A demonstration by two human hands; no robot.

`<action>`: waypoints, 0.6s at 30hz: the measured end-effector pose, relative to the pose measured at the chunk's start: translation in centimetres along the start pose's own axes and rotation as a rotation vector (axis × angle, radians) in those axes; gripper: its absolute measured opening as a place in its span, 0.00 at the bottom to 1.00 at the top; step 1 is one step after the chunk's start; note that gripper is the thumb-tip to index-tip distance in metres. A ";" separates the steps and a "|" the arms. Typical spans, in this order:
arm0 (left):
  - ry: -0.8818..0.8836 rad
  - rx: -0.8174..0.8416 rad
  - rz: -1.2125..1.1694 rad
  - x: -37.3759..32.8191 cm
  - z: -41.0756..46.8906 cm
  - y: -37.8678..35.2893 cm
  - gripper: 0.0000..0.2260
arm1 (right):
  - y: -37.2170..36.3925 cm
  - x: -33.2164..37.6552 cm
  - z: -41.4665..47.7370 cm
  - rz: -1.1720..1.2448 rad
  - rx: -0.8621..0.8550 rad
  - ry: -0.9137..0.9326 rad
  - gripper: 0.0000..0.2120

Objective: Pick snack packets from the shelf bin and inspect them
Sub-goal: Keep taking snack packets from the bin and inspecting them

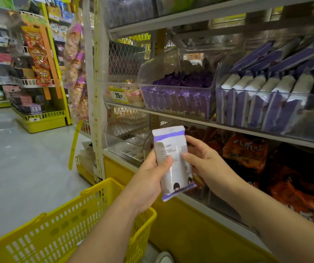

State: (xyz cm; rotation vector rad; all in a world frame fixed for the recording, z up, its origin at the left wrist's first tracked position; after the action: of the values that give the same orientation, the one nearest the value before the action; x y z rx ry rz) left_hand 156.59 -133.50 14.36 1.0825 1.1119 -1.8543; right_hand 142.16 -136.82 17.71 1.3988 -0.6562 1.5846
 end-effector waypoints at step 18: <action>-0.111 -0.230 -0.213 -0.1 0.4 2.3 0.26 | 0.6 3.3 -1.2 -0.209 0.446 0.052 0.37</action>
State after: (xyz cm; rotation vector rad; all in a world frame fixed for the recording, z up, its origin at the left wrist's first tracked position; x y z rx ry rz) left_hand 158.51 -134.77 13.81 0.7453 1.3792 -1.8666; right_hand 141.22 -135.22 20.67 1.6777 -0.1170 1.6516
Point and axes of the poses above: each hand's wrist, its own z-axis towards the middle knuckle, its own y-axis out of the back of the hand, x = y × z, the point moved 2 cm from there along z, towards the middle knuckle, and after that the axes turned 8 degrees about x, right-handed, at the moved point
